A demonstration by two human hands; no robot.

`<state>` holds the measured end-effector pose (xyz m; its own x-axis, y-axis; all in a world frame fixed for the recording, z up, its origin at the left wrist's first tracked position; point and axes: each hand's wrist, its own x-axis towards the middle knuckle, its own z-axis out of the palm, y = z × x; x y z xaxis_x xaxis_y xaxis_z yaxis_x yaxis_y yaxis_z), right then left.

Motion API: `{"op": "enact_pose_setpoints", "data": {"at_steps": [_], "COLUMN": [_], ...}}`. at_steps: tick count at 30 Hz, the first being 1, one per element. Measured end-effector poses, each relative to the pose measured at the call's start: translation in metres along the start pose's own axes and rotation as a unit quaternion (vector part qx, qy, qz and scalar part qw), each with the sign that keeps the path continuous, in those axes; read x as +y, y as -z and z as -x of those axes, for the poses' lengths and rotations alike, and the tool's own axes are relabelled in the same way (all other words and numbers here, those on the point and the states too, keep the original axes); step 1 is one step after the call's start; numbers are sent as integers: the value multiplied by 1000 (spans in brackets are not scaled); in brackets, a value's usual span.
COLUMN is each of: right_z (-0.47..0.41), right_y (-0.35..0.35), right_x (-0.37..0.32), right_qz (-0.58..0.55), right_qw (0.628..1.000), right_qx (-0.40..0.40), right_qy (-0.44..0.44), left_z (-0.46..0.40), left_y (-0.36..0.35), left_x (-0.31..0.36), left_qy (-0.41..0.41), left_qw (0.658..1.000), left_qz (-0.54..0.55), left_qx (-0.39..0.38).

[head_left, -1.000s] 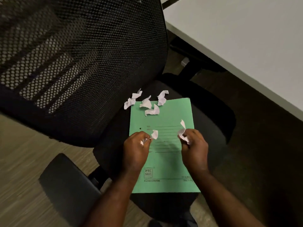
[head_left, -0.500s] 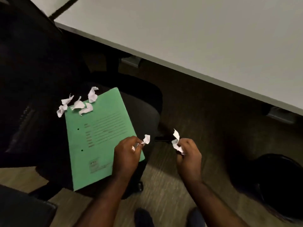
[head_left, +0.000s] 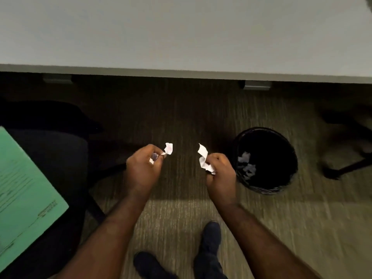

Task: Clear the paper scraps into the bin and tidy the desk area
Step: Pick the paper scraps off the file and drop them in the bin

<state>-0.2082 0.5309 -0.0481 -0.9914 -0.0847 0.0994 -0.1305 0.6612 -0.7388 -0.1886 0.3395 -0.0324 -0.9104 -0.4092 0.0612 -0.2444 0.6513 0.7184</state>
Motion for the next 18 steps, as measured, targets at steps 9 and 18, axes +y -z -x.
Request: {"op": "enact_pose_setpoints", "data": {"at_steps": [9,18], "right_z": [-14,-55], "right_y": [87,135], "right_x": [107,197], "right_qz": [24,24], "right_qw": [985,960], "right_qx": [117,107], "right_qy": [-126,-256], "left_z": [9,16], "left_y": [-127,-258], "left_x": [90,161], "left_qy": [-83,-108], "left_qw": [990,958], "left_qz": [19,29], "left_qx": [-116,-263]}}
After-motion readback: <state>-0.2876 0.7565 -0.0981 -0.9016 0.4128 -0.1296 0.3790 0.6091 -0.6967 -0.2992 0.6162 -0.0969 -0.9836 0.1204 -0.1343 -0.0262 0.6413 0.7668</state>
